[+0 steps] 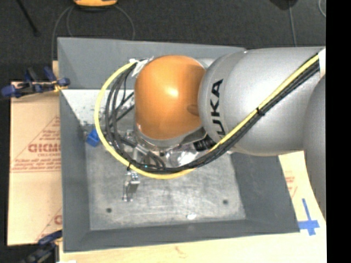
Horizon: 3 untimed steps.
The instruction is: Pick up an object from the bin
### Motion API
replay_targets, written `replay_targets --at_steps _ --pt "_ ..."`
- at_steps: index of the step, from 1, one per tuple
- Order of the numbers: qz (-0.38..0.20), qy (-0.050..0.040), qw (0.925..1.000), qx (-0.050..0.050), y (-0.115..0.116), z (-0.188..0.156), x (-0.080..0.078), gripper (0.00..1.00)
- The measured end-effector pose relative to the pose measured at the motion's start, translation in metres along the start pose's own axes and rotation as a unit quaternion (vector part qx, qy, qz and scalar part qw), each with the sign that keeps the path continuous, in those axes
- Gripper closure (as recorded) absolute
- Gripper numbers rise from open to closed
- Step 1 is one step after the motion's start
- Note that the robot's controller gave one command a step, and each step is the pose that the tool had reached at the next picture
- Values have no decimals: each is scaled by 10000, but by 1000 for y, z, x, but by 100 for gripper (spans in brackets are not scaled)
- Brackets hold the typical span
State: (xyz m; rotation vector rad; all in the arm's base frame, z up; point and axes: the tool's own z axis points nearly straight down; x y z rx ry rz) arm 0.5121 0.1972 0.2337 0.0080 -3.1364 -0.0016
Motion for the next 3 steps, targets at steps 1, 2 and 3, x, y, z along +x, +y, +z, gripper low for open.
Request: replay_targets --at_steps 1,2,3 --pt "30 3 10000 17 -61 54 17 0" --pt "-431 -11 9991 22 -120 91 25 0" --pt "-305 -26 9995 21 -179 105 21 0"
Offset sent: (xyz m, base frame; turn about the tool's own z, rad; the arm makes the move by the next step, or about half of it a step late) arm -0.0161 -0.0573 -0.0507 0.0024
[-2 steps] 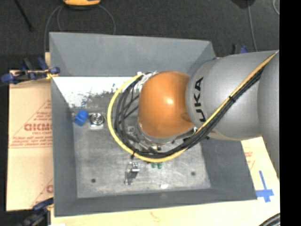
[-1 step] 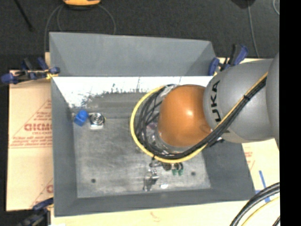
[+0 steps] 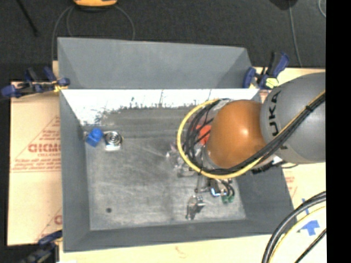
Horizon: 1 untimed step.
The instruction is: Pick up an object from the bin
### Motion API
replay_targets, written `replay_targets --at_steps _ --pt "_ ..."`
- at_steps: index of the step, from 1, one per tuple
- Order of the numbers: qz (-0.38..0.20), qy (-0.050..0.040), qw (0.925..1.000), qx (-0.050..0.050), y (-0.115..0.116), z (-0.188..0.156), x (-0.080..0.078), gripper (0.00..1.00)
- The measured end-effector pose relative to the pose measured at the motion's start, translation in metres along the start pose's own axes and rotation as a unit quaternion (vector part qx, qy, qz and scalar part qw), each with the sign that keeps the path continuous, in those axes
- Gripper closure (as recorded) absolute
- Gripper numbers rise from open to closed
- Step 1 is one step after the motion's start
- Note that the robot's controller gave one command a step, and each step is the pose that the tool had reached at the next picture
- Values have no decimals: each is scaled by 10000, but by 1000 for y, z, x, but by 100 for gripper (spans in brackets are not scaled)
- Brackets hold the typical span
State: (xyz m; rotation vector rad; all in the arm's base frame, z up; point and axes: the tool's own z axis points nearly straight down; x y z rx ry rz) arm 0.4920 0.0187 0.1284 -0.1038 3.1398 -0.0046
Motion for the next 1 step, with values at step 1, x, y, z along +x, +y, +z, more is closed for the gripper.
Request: replay_targets --at_steps 1 --pt "2375 -17 9714 -19 -13 -50 -39 0"
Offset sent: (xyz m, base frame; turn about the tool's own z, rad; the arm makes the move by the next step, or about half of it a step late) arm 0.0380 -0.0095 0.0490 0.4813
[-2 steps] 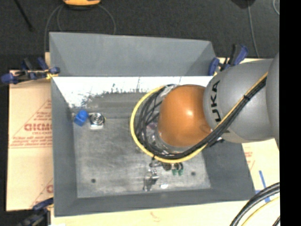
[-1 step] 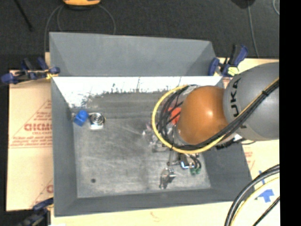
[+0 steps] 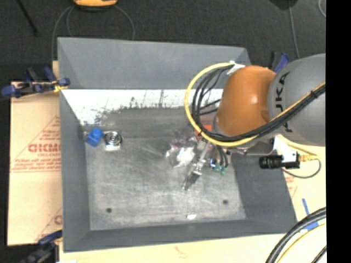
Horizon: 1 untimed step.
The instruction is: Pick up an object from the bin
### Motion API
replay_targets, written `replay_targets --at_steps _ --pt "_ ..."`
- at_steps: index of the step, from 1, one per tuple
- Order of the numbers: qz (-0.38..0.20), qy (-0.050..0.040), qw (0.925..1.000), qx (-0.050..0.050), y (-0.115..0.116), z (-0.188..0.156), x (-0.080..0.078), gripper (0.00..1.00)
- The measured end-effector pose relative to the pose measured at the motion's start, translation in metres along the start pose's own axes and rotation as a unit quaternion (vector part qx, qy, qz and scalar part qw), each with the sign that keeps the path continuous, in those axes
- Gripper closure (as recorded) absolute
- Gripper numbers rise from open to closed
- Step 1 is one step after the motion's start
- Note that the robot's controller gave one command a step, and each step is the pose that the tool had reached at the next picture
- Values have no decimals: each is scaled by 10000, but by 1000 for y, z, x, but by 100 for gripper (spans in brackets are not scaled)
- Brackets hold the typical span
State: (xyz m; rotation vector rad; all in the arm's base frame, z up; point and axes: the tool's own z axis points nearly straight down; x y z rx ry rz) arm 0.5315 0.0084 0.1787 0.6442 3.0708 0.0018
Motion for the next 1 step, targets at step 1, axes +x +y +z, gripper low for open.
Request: replay_targets --at_steps 1 --pt "-127 -5 9999 22 34 60 -76 0"
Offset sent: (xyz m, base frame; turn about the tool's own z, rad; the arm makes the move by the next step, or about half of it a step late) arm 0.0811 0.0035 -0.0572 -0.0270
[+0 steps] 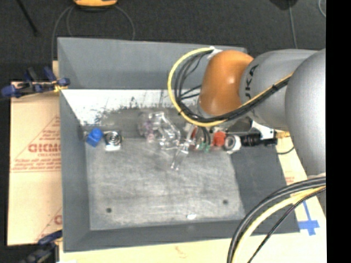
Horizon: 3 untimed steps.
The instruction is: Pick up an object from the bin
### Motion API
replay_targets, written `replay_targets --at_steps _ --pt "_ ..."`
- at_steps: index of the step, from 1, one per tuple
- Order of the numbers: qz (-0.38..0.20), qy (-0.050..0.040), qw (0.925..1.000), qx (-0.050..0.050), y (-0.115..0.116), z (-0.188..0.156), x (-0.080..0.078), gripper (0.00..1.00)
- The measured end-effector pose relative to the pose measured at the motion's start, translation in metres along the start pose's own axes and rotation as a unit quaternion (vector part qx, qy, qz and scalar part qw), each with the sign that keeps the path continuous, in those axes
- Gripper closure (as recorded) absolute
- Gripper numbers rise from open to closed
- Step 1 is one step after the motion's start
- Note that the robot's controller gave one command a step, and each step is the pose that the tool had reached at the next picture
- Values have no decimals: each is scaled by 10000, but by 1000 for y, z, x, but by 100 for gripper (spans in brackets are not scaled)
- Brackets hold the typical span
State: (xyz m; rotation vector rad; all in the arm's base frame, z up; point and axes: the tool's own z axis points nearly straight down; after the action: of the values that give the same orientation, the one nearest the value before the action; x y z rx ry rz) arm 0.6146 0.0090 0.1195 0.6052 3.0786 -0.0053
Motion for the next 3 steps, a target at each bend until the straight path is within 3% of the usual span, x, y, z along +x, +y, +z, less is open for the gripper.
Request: replay_targets --at_steps 1,2,3 --pt "107 -7 9999 -36 28 -14 -26 0" --pt "715 33 9974 -18 47 34 -9 0" --pt "435 -31 9990 -36 52 -46 -16 0"
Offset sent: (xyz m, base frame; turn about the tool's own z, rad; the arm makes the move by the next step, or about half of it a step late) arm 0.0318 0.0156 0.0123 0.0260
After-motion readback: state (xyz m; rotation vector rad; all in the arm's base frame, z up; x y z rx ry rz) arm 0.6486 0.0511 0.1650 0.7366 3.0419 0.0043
